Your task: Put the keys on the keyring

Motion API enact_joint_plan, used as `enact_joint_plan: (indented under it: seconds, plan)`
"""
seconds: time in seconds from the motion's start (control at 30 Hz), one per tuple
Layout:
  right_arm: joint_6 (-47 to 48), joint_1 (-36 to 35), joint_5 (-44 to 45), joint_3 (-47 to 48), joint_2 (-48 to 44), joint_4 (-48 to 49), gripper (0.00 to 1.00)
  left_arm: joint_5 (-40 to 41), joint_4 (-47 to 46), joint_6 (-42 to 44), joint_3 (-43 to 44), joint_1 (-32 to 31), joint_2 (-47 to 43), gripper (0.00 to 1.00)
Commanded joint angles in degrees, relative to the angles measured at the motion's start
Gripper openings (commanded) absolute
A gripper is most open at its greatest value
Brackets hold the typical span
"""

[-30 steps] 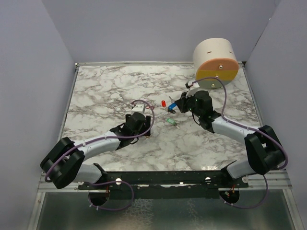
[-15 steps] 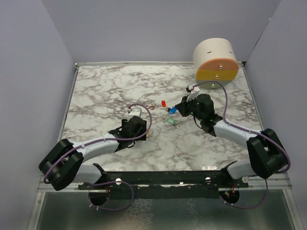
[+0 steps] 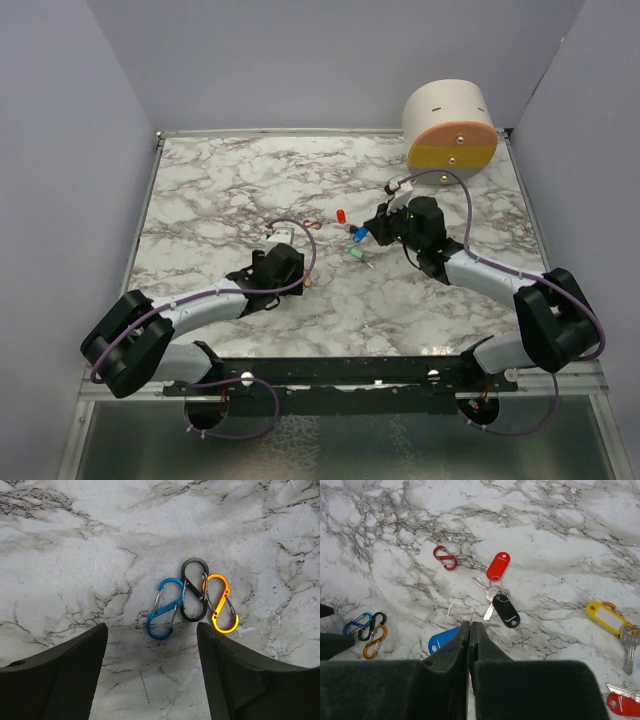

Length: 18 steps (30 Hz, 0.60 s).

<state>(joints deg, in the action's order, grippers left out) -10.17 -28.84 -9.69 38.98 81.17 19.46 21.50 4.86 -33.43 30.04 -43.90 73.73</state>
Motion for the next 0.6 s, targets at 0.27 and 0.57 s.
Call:
enact_joint_plan:
  seconds: [0.27,0.57]
  plan:
    - [6.70,-0.75,-6.46,1.21,1.01,-1.47,0.01,0.93,-0.91,2.22,-1.04,0.12,0.71,0.69]
    - [12.37,-1.11,-11.33,-1.10,1.38,1.67,0.01,-0.53,-3.56,3.78,-0.73,1.62,3.08,0.61]
